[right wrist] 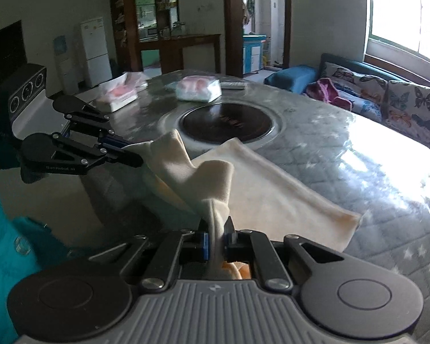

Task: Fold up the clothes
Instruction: 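Lift the hem end with the left gripper and fold it toward the collar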

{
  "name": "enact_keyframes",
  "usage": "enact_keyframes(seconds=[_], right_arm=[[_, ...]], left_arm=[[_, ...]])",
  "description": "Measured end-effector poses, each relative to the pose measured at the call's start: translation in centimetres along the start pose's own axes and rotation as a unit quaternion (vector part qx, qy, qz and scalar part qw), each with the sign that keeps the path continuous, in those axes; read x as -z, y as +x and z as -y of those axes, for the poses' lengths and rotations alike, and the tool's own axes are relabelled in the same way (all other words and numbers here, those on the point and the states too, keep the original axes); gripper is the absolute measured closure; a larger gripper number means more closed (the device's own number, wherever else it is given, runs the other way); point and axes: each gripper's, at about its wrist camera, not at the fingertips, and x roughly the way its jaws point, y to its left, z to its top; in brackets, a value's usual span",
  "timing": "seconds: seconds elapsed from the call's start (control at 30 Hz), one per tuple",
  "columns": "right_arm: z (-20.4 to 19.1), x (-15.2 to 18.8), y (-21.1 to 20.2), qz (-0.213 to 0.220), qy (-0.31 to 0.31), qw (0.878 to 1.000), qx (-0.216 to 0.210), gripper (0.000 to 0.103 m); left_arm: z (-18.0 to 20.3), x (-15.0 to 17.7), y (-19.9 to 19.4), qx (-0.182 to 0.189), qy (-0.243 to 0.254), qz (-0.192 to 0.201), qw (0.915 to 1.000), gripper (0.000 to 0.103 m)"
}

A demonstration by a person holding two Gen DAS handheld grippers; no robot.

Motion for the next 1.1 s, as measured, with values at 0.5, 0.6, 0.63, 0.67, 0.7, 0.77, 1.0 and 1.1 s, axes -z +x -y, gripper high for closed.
enact_keyframes(seconds=[0.5, 0.6, 0.63, 0.67, 0.7, 0.77, 1.0, 1.1], right_arm=[[10.7, -3.9, 9.4, -0.017, 0.062, 0.996, 0.060, 0.096], [11.9, -3.2, 11.2, -0.017, 0.088, 0.994, 0.068, 0.096], [12.2, -3.0, 11.7, -0.018, 0.094, 0.993, 0.072, 0.096], [12.6, -2.7, 12.2, -0.019, 0.101, 0.992, 0.074, 0.096], [12.9, -2.5, 12.7, -0.022, 0.108, 0.991, 0.077, 0.094], [13.4, -2.2, 13.4, -0.025, 0.116, 0.989, 0.085, 0.089], [14.0, -2.2, 12.2, -0.003, 0.140, 0.983, 0.122, 0.074], [13.7, -2.5, 11.1, 0.015, 0.144, 0.979, 0.146, 0.073]], left_arm=[[-6.2, -2.7, 13.9, -0.023, -0.001, -0.029, 0.9993, 0.097], [-6.7, -2.2, 15.9, -0.023, -0.008, -0.040, 0.9989, 0.097], [-6.7, -2.1, 16.5, -0.024, -0.006, -0.044, 0.9987, 0.097], [-6.7, -2.0, 17.0, -0.027, -0.004, -0.047, 0.9985, 0.097], [-6.8, -2.0, 17.4, -0.028, -0.007, -0.051, 0.9983, 0.097], [-6.9, -1.8, 17.8, -0.029, -0.014, -0.056, 0.9979, 0.097], [-7.6, -2.4, 18.0, -0.059, -0.042, -0.057, 0.9957, 0.084], [-8.3, -2.7, 17.7, -0.084, -0.064, -0.054, 0.9929, 0.084]])
